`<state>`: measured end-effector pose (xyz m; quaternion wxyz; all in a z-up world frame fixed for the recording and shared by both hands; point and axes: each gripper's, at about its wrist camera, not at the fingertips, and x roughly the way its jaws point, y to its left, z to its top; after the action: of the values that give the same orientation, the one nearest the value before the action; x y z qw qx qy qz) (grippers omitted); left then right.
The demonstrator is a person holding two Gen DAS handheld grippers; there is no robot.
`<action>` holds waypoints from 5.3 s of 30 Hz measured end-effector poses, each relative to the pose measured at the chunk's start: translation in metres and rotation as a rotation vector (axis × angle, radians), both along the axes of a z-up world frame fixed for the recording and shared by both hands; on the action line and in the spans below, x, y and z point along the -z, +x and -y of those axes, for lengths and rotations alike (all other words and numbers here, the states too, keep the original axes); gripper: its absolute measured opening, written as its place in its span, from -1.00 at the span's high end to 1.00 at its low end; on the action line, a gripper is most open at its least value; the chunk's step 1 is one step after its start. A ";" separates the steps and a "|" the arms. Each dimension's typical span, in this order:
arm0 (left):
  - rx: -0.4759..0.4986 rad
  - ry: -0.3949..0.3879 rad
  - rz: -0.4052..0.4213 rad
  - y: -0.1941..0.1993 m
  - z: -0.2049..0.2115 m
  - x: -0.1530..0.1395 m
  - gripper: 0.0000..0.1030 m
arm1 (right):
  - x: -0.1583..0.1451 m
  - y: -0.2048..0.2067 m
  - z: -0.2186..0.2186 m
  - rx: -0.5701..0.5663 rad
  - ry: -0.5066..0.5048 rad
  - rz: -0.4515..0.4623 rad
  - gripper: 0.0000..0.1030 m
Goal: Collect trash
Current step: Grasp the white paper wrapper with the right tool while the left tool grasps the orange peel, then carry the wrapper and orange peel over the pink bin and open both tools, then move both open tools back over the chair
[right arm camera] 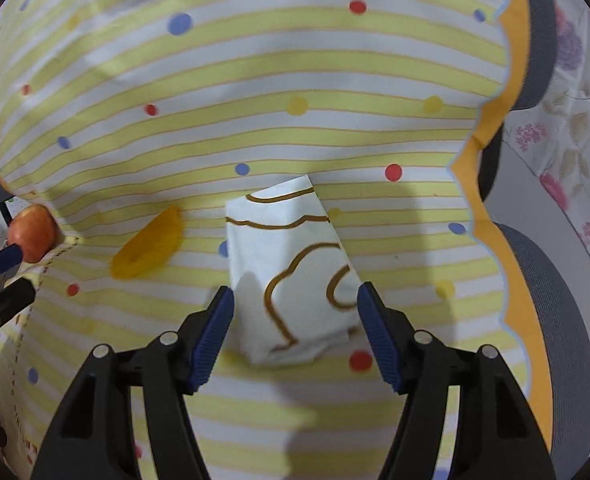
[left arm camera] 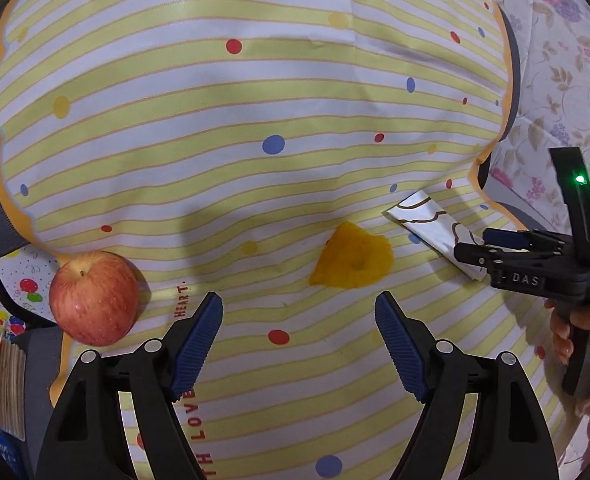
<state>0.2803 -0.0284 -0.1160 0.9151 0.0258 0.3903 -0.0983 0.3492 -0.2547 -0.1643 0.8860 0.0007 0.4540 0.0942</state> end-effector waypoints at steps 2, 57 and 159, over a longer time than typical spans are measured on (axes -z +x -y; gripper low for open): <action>0.003 0.001 -0.009 0.002 0.001 0.002 -0.53 | 0.008 0.003 -0.004 -0.022 -0.022 -0.042 -0.23; 0.247 -0.005 0.015 -0.109 0.084 -0.027 0.95 | -0.055 -0.216 0.040 0.179 0.233 0.160 0.89; -0.053 0.057 0.065 -0.270 0.011 -0.082 -0.88 | -0.138 -0.375 0.014 0.251 -0.050 0.288 -0.89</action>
<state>0.0105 -0.0395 -0.0344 0.9284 0.0448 0.3637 -0.0621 -0.0254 -0.2686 -0.0265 0.9463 0.0219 0.3211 -0.0295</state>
